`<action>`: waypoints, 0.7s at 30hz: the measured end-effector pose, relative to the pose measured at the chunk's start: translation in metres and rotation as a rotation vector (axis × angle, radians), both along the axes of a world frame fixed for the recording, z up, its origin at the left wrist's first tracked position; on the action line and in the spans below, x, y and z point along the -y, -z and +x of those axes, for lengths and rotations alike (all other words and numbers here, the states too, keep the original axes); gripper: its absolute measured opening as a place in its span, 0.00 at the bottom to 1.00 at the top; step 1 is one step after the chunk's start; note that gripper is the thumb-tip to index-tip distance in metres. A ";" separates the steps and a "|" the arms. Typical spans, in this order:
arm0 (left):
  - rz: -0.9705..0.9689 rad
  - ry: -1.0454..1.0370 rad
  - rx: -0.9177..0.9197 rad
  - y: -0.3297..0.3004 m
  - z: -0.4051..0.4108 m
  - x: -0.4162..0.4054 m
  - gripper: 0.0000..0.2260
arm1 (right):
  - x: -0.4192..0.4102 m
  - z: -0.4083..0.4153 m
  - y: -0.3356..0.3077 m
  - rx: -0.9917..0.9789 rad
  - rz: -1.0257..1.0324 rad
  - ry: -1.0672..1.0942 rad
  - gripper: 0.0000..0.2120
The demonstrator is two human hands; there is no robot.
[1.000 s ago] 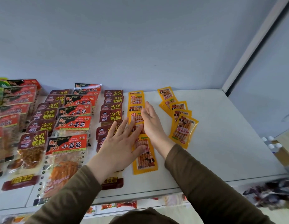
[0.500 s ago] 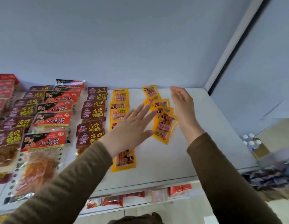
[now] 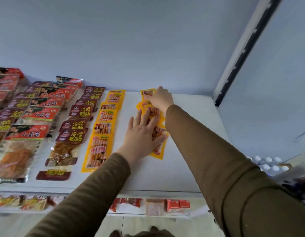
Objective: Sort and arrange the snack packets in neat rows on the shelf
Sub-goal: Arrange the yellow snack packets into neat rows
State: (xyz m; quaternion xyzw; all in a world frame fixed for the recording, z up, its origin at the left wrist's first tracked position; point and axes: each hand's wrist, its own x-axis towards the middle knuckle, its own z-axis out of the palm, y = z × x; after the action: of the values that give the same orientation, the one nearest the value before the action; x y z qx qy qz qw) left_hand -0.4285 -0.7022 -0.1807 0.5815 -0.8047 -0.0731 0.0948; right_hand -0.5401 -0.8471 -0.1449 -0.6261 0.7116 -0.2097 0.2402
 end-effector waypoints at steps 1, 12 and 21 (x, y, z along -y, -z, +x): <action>0.016 -0.030 -0.011 0.001 -0.003 -0.003 0.36 | 0.002 0.004 -0.001 -0.021 0.009 -0.012 0.37; 0.014 -0.093 -0.063 0.004 -0.009 -0.012 0.35 | 0.009 0.004 -0.012 -0.080 0.125 -0.164 0.34; 0.007 -0.100 -0.086 0.006 -0.009 -0.018 0.34 | 0.005 -0.009 -0.022 0.106 0.201 -0.217 0.25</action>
State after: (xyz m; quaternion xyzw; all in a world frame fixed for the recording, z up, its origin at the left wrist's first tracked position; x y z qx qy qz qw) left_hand -0.4373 -0.6844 -0.1868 0.6174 -0.7697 -0.0963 0.1308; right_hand -0.5492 -0.8521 -0.1228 -0.6602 0.6434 -0.1429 0.3602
